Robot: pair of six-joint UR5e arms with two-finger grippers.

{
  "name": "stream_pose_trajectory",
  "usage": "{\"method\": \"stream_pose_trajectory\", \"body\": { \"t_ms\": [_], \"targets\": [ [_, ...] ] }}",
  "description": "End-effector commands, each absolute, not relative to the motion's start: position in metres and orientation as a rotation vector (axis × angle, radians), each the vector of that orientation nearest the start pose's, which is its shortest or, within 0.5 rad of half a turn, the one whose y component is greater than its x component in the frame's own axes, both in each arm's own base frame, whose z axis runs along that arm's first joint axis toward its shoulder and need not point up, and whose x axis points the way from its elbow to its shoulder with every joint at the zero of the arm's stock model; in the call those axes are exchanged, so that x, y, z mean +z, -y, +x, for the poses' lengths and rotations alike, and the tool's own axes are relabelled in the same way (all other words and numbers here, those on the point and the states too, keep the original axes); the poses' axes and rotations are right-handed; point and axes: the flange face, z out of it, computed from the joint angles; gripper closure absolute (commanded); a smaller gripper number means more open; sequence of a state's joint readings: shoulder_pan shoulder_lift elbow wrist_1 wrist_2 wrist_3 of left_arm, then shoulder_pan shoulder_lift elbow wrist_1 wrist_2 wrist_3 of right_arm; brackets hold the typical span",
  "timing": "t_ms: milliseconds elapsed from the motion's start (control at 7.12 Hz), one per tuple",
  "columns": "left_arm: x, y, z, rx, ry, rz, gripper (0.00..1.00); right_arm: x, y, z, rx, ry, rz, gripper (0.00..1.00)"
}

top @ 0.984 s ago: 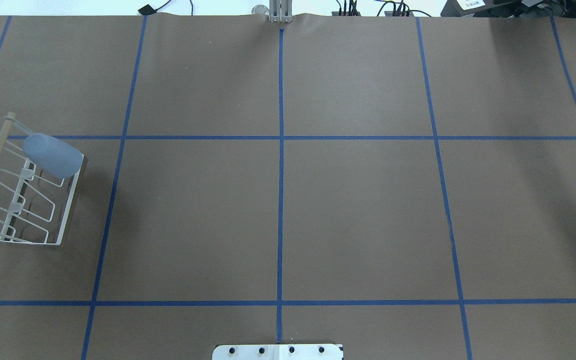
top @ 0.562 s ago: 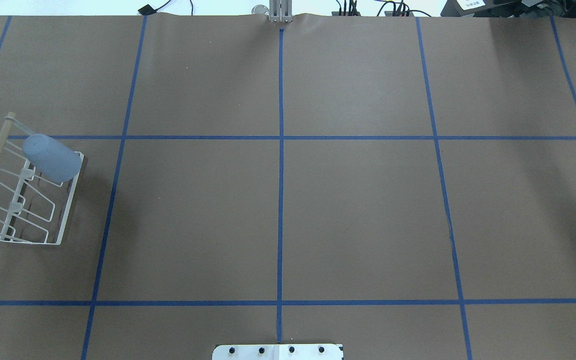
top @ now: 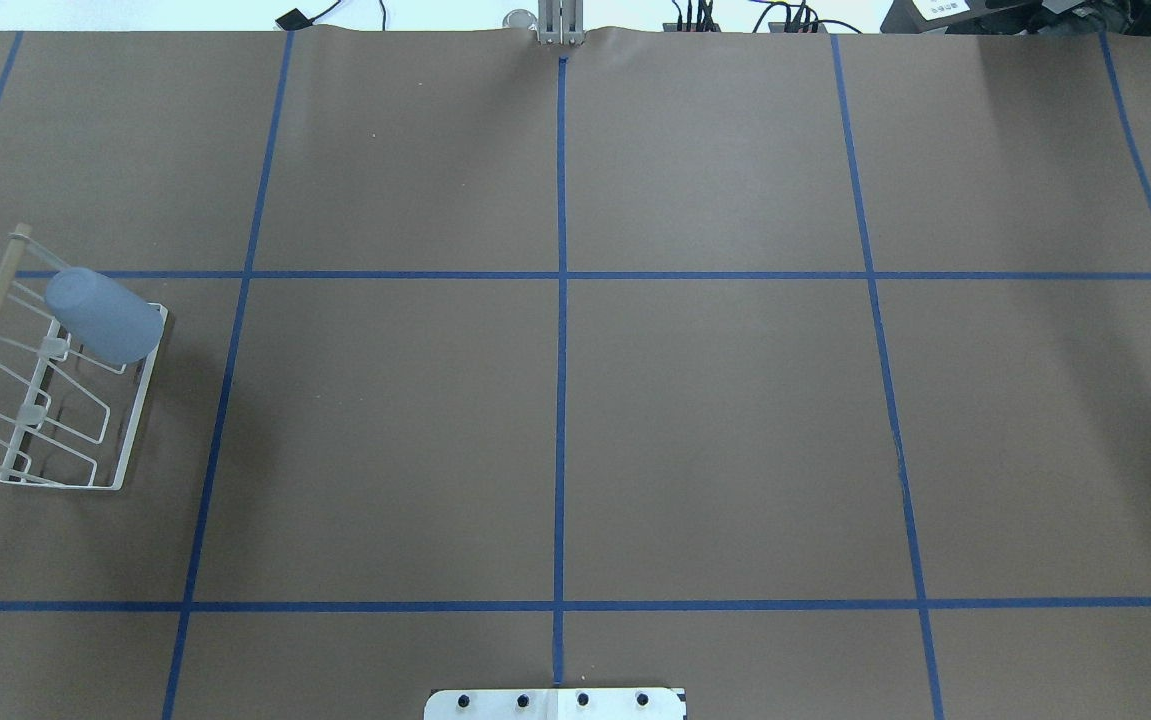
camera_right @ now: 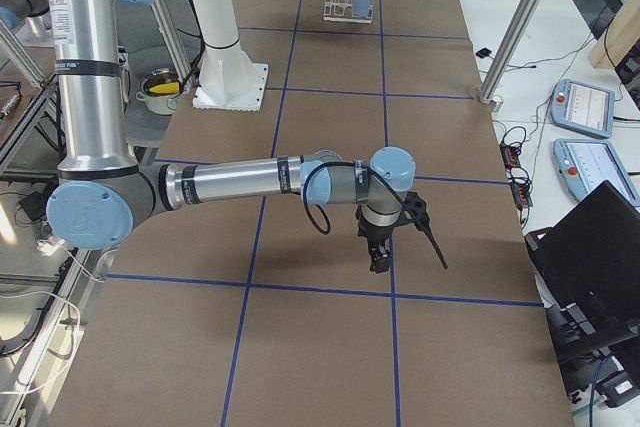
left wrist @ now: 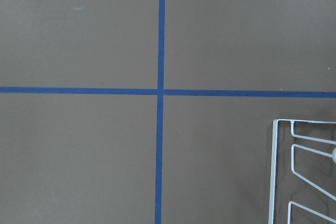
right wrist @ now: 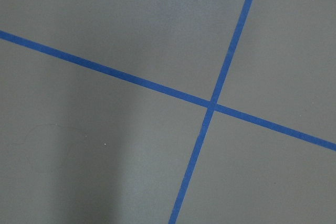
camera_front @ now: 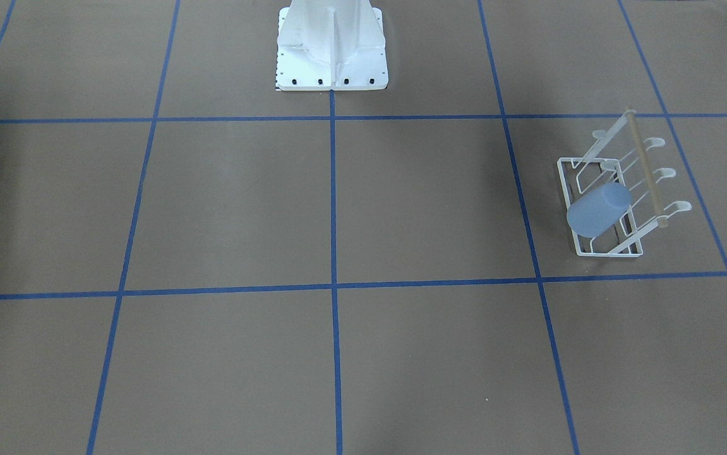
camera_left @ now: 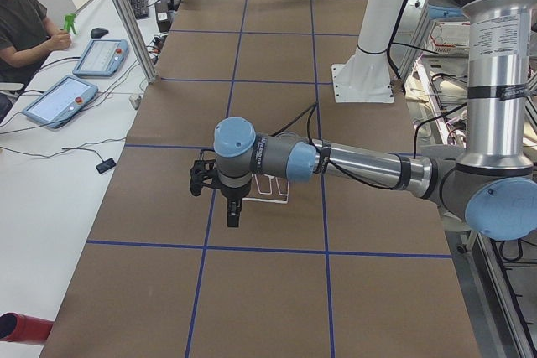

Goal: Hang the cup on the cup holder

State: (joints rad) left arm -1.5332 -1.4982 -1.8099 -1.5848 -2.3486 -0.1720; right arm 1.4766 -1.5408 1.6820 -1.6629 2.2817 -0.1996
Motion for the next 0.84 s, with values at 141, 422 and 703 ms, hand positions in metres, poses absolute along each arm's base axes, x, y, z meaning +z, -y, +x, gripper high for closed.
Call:
{"method": "stream_pose_trajectory", "body": {
  "t_ms": [141, 422, 703],
  "targets": [
    [0.579, 0.468, -0.045, -0.062, -0.793, 0.075, 0.01, 0.594, 0.504, 0.023, -0.298, 0.711, 0.101, 0.00],
    [0.571, 0.477, -0.044, -0.056, -0.790, 0.092, 0.01, 0.592, 0.508, 0.022, -0.289, 0.706, 0.100, 0.00],
    [0.571, 0.478, -0.044, -0.057, -0.792, 0.087, 0.01, 0.593, 0.509, 0.022, -0.280, 0.704, 0.096, 0.00]
  ]
}}
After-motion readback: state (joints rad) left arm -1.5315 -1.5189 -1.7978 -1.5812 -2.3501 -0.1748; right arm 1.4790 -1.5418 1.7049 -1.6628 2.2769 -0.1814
